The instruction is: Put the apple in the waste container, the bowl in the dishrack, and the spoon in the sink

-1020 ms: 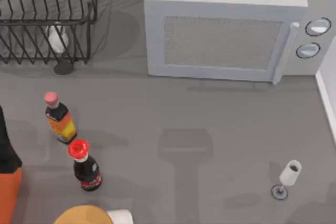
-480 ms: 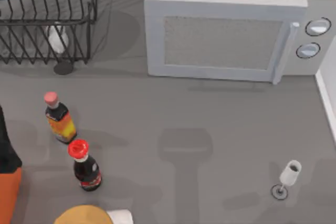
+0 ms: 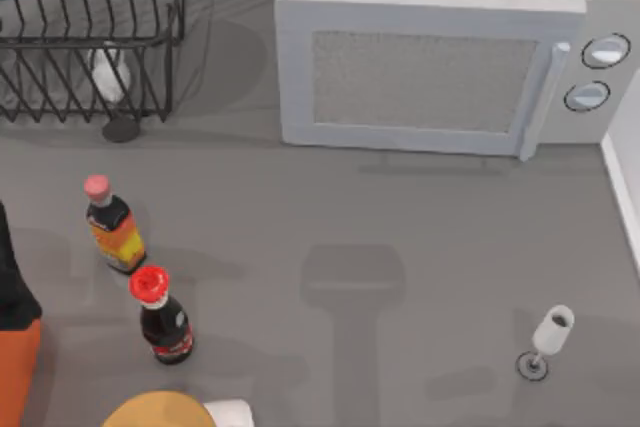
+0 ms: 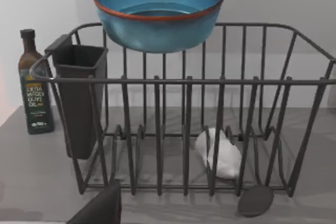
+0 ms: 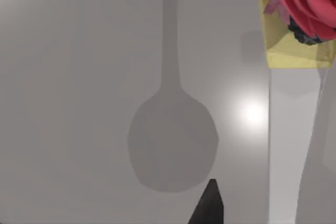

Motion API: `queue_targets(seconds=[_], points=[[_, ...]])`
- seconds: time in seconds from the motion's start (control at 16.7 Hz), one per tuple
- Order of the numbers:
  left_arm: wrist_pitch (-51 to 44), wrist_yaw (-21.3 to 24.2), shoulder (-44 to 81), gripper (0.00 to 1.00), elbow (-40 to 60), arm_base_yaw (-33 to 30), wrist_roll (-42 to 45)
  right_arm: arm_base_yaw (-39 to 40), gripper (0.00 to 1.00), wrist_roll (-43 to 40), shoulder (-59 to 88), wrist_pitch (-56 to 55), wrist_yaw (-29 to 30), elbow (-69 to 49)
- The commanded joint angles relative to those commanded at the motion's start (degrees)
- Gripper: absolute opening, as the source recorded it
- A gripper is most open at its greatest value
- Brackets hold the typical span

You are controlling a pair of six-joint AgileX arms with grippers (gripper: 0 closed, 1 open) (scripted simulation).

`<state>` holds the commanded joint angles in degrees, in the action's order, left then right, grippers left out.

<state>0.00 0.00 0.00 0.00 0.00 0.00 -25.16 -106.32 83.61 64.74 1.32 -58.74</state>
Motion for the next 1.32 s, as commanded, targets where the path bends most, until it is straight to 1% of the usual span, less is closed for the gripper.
queue_targets(seconds=[0.24,0.36,0.48,0.66,1.08,1.32], points=[[0.00,0.00,0.00,1.00,0.00,0.00,0.00,0.34,0.00,0.15,1.88,0.67,0.04,-1.66],[0.00,0.00,0.00,1.00,0.00,0.00,0.00,1.02,0.00,0.45,5.56,2.44,0.11,-5.91],[0.00,0.00,0.00,1.00,0.00,0.00,0.00,2.11,0.00,1.00,10.98,5.03,0.19,-12.57],[0.00,0.00,0.00,1.00,0.00,0.00,0.00,4.36,0.00,2.44,21.48,10.11,0.31,-27.04],[0.00,0.00,0.00,1.00,0.00,0.00,0.00,10.75,0.00,9.04,50.17,23.91,0.44,-71.50],[0.00,0.00,0.00,1.00,0.00,0.00,0.00,14.22,0.00,13.67,63.81,29.96,0.57,-92.58]])
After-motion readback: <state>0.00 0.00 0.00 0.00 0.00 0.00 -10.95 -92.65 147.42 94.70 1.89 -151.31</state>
